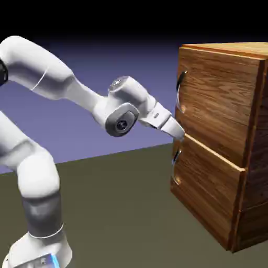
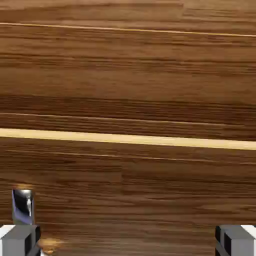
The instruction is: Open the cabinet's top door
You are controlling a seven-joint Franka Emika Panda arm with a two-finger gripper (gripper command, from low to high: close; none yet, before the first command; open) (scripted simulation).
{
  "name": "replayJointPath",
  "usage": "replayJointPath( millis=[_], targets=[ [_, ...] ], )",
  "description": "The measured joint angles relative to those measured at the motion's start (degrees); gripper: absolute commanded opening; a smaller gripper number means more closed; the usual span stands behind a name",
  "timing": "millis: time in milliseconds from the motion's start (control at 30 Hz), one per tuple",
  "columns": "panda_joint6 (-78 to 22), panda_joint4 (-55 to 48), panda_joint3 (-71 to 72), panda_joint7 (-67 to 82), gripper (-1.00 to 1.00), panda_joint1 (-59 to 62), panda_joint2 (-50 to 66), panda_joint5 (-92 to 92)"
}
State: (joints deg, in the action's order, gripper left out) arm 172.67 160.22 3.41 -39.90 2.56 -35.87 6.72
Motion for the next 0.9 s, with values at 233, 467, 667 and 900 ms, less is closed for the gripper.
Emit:
replayJointPath(
  millis=[233, 467, 667, 900],
  targets=[
    [-3.5, -2.0, 8.8, 6.6, 0.00, 8.4, -8.3, 17.4],
    [-7.0, -4.0, 17.7, 13.3, 0.00, 16.8, -16.7, 34.9],
    [-9.9, -5.8, 25.2, 19.0, 0.00, 24.0, -23.8, 49.8],
    [-13.4, -7.8, 34.1, 25.6, 0.00, 32.5, -32.1, 67.3]
  ],
)
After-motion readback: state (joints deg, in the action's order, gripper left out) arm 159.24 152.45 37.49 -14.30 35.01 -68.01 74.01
